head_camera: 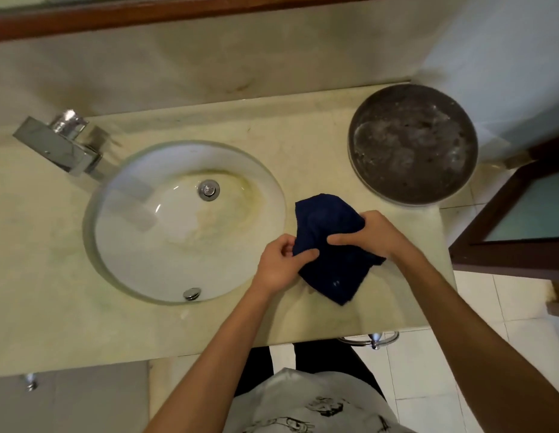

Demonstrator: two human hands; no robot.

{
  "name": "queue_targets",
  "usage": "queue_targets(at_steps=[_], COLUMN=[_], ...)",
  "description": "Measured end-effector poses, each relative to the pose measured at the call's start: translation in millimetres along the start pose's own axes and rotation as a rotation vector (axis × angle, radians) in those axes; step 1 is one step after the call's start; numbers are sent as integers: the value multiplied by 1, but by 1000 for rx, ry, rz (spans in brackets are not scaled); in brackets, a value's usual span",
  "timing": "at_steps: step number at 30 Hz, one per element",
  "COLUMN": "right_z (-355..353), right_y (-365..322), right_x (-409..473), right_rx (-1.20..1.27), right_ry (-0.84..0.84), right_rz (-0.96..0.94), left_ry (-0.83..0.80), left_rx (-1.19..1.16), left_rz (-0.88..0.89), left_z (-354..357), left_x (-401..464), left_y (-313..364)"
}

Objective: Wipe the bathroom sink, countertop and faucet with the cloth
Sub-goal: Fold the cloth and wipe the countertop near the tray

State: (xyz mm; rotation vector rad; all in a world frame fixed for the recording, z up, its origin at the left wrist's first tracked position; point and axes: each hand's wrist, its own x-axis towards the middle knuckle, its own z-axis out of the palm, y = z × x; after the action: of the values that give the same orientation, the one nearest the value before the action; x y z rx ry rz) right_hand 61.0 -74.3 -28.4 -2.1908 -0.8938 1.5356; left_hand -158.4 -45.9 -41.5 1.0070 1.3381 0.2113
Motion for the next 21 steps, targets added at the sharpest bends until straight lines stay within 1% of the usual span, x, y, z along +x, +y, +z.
queue_targets(at_steps=[3, 5, 6, 8, 9, 11, 12, 14, 16, 17, 19, 21], right_z=[-7, 0, 9, 29, 38, 50, 53, 58, 61, 63, 67, 73], right_y=[-14, -27, -33, -47, -52, -64, -69, -77, -83, -86, -92, -99], right_x=[-14, -22, -22, -18, -17, -20, -23, -29, -31, -31, -24, -17], right_rx=[244, 348, 337, 227, 177, 172, 201, 278, 321, 302, 144, -91], right_ry=[-189, -252, -224, -67, 18, 123, 141, 106, 9, -27, -15, 74], right_rz=[-25, -40, -39, -22, -11, -48, -100, -227, -320, -340, -346, -373], left_ry=[-99, -95, -52, 67, 102, 92, 61, 20, 56, 83, 118, 153], left_rx=[-430, -550, -532, -352, -267, -193, -179, -98, 69, 160, 327, 471], left_rz=[-63, -92, -120, -164, -154, -60, 7, 135, 242, 276, 320, 356], left_z=[-31, -53, -62, -79, -87, -103, -112, -131, -149, -157, -169, -176], left_x=[-8, -7, -6, -3, -2, -4, -6, -9, -9, -9, -13, -18], left_y=[8, 12, 15, 19, 20, 24, 27, 32, 37, 40, 49, 55])
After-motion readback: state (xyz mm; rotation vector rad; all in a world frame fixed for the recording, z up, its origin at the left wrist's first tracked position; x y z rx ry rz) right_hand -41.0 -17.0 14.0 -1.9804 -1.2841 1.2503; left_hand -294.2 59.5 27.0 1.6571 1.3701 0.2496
